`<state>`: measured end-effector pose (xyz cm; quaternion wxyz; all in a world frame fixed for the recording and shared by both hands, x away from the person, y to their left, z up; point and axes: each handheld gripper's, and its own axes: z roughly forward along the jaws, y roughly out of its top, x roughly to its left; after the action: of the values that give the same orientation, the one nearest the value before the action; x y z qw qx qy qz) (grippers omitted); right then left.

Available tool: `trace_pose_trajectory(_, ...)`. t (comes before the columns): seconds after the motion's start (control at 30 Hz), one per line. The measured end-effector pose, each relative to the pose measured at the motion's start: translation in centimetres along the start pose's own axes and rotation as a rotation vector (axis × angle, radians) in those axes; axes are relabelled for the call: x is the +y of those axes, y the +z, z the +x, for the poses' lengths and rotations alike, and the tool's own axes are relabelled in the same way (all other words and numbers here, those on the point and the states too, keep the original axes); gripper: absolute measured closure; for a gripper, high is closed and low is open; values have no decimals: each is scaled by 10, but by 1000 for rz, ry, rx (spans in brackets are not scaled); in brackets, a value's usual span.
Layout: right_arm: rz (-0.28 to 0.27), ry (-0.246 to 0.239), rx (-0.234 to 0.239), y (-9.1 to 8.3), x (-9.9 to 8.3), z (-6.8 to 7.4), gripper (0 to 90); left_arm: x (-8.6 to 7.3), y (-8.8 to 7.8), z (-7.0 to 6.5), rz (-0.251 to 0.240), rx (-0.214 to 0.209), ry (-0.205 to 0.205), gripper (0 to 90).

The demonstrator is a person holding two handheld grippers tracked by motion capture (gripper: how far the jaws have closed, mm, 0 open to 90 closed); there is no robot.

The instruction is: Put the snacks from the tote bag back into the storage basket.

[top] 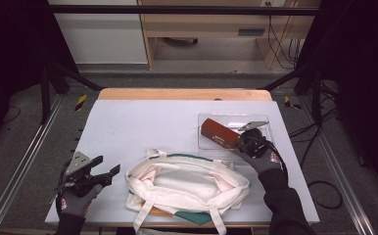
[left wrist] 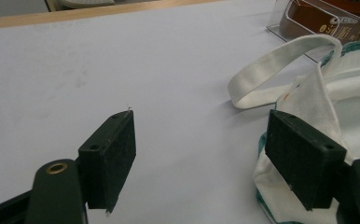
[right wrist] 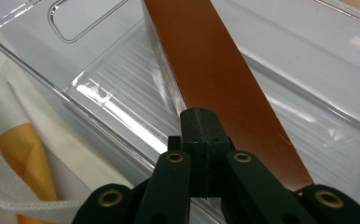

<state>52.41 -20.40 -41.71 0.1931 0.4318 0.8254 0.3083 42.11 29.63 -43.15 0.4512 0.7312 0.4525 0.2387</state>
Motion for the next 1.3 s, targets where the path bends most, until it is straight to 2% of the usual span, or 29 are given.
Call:
trace_pose_trajectory(0.57,30,30,-87,9,2,-11,900,0,2,0,4,-1,0,238)
trace_pose_trajectory(0.73,33,39,-104,10,3,-14,900,0,1,0,5,-2,1,238)
trace_pose_trajectory(1.0,25,81,-137,6,1,-22,899,0,2,0,6,-1,4,238)
trace_pose_trajectory(1.3,27,94,-182,11,3,-28,900,0,2,0,8,-1,3,238)
